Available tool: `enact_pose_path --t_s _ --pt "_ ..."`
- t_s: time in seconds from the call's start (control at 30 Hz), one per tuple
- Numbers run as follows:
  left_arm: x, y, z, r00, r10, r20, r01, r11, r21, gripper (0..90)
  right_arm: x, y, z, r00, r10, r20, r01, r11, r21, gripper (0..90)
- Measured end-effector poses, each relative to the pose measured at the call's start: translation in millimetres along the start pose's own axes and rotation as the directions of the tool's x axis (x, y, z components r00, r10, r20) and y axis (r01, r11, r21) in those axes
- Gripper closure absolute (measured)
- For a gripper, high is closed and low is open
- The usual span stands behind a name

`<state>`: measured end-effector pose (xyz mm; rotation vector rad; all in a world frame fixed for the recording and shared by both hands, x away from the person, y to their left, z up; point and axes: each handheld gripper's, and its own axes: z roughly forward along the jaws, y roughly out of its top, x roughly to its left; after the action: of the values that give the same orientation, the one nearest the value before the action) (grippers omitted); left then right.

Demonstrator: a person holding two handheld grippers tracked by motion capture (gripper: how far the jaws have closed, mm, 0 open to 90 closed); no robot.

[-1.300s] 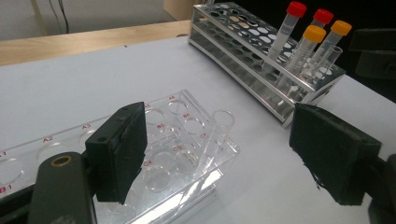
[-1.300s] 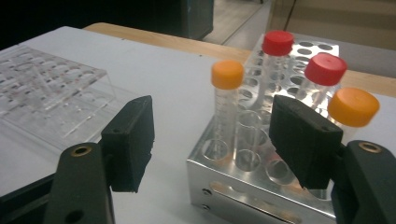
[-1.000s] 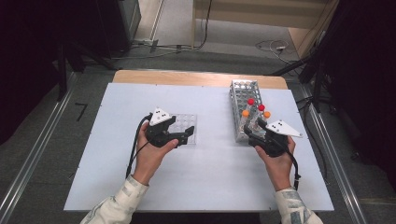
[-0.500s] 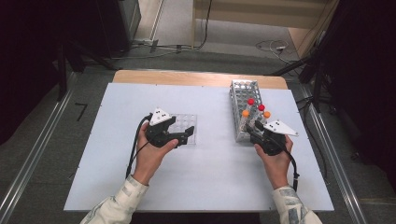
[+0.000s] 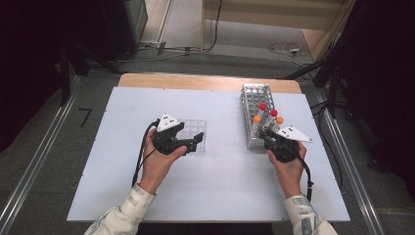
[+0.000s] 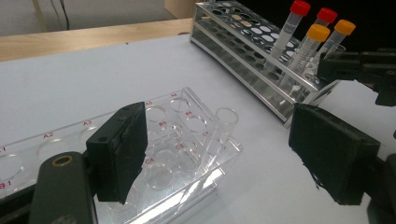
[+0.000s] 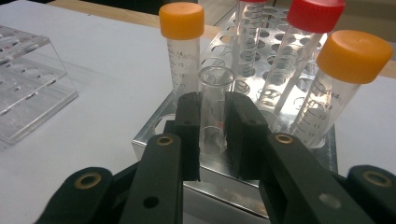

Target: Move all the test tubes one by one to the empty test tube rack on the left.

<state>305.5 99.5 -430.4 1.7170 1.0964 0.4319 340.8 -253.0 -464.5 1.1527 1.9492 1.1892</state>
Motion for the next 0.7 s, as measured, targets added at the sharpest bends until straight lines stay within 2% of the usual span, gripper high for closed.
enact_pose_path --t_s 0.7 --pt "0.3 0.3 -0.4 1.0000 -0.001 -0.002 0.001 1.0000 -0.005 20.4 -1.2 20.2 -23.3 0.9996 0.025 -0.015 -0.026 0.994 -0.103 72.6"
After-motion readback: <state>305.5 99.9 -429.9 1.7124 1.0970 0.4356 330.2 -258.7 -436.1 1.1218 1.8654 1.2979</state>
